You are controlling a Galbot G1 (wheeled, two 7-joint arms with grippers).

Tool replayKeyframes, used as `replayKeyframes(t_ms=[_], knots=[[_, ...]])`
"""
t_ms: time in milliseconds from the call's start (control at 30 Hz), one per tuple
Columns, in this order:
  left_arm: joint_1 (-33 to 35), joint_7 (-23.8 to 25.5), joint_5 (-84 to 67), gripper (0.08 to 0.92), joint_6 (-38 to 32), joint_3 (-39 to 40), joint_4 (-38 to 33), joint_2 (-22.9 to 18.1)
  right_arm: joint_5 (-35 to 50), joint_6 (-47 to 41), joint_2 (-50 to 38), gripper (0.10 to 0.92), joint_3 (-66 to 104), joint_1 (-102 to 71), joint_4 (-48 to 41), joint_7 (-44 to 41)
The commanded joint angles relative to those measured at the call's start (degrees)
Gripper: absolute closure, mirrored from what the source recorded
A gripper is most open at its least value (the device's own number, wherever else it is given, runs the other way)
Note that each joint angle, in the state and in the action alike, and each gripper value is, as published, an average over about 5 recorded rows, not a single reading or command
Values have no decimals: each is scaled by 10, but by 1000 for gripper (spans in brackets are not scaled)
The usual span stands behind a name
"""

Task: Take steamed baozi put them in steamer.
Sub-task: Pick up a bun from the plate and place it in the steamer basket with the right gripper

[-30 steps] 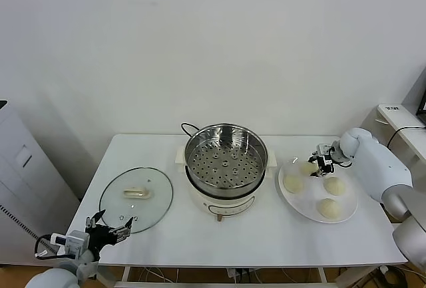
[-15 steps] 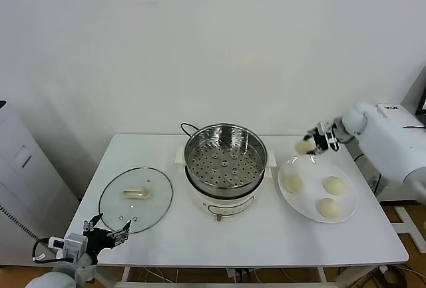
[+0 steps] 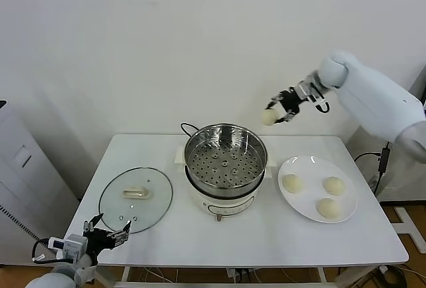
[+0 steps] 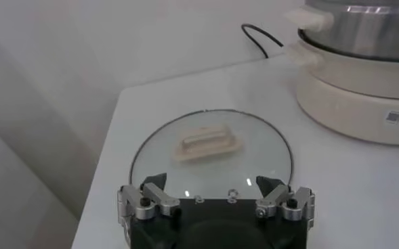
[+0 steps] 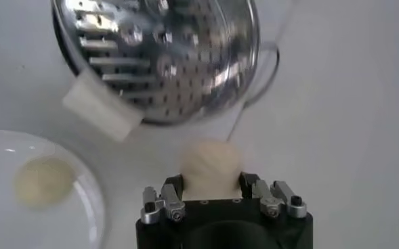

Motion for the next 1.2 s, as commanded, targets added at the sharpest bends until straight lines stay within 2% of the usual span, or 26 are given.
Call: replayKeyframes(t_ms=[33,433,1200], knots=[[1,0,0,177,0,-1,0,1,-59,99,83,499,4,19,-12,-30],[3,0,0,177,-1,-2,1,2,-206,99,87,499,43,-59,38,-24],[-3,-1,0,177,-1,2,2,-4,-323,99,100,499,78,-131,42,52]])
